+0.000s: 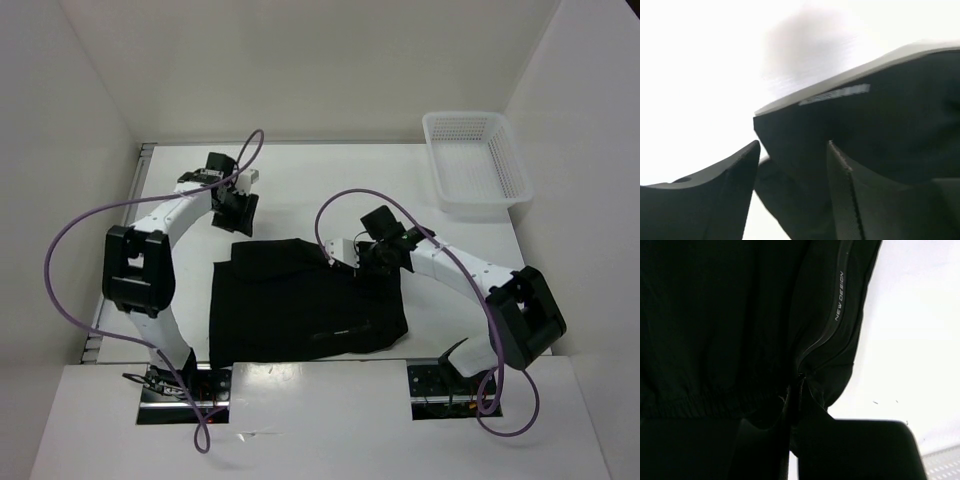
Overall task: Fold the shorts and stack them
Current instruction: Flatten the shorts out
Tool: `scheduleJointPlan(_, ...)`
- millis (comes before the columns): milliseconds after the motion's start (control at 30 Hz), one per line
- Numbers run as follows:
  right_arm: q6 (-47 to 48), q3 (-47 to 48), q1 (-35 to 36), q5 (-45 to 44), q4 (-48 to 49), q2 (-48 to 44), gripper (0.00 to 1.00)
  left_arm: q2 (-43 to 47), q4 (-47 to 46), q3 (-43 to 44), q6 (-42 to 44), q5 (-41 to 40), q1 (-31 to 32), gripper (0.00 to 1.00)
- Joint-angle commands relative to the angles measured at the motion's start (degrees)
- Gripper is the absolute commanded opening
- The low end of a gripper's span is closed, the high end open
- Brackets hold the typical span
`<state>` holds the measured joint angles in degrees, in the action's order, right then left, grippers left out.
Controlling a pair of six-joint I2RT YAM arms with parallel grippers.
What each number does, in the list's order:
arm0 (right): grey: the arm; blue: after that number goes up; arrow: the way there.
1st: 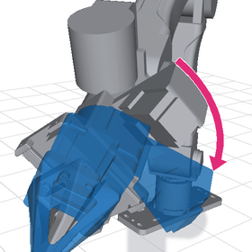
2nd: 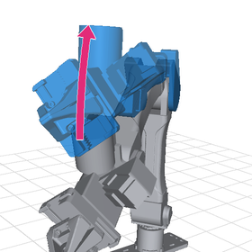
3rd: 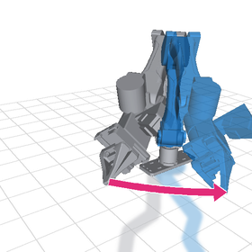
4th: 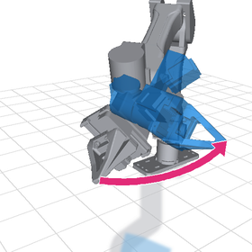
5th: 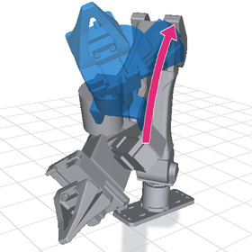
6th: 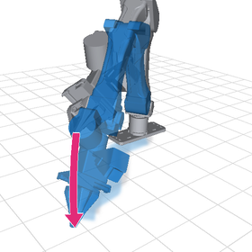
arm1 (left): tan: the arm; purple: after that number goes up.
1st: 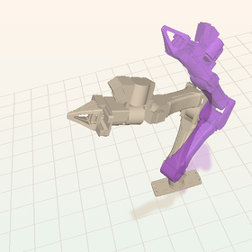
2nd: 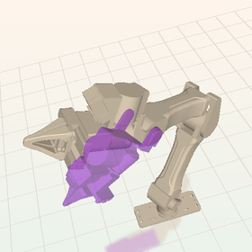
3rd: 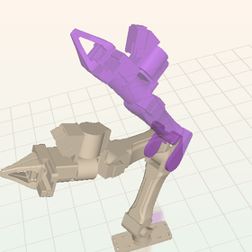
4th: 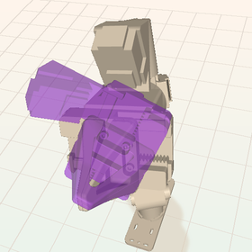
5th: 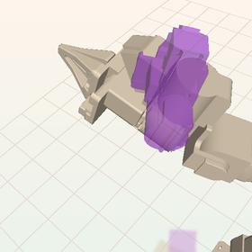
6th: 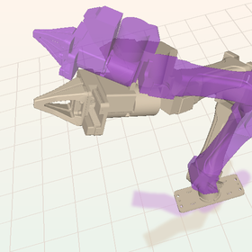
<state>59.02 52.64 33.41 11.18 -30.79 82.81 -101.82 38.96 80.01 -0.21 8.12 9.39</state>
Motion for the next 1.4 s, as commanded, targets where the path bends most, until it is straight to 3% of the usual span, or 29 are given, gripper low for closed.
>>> scheduleJointPlan(0,1.71,-1.4,0.96,0.16,1.69,-1.95,0.0,-4.78,-3.27,-1.78,0.21,-1.53,-0.16,0.64)
scheduleJointPlan(200,1.71,-1.4,0.96,0.16,2.22,-1.42,0.0,-7.42,-6.43,-2.92,0.21,-2.75,-0.16,0.71)
scheduleJointPlan(400,0.39,-1.4,0.96,0.69,2.74,-1.42,0.0,-11.28,-4.08,-2.93,0.21,-0.57,-0.16,0.69)
scheduleJointPlan(533,-0.23,-0.35,0.96,0.08,4.15,-0.37,0.0,-14.89,1.1,-1.7,0.21,2.08,1.24,0.47)
scheduleJointPlan(567,-0.23,-0.35,0.96,-0.45,4.94,-0.36,0.0,-15.59,1.12,-2.31,0.21,2.95,1.25,0.29)
scheduleJointPlan(600,-0.83,0.26,0.96,-0.46,5.64,0.25,0.0,-15.6,1.12,-2.31,0.21,2.95,1.25,0.18)
scheduleJointPlan(667,-1.71,0.27,0.96,-2.03,6.79,0.77,0.0,-15.6,1.12,-2.31,0.21,3.48,1.25,0.03)
scheduleJointPlan(700,-2.24,0.79,0.96,-2.65,8.62,0.78,0.0,-15.6,1.12,-1.44,0.21,3.48,1.25,0.0)
scheduleJointPlan(800,-5.23,1.4,0.35,-5.71,14.41,2.09,0.0,-15.07,1.12,1.81,0.21,3.48,-0.06,0.0)
scheduleJointPlan(933,-7.34,4.91,-0.98,-9.15,20.14,4.64,0.0,-15.07,1.65,14.78,0.21,0.5,-2.44,0.0)
scheduleJointPlan(1100,-6.38,8.0,-2.91,-14.34,27.08,6.76,0.0,-13.06,-4.41,27.29,0.21,-5.74,-3.76,0.0)
scheduleJointPlan(1267,-4.71,9.5,-4.14,-16.72,29.91,7.28,0.0,-5.96,-11.36,23.37,0.21,-9.61,-3.76,0.0)
scheduleJointPlan(1367,-1.56,8.54,-2.92,-15.05,25.52,5.53,0.0,-0.34,-11.36,11.26,0.21,-10.84,-1.58,0.0)
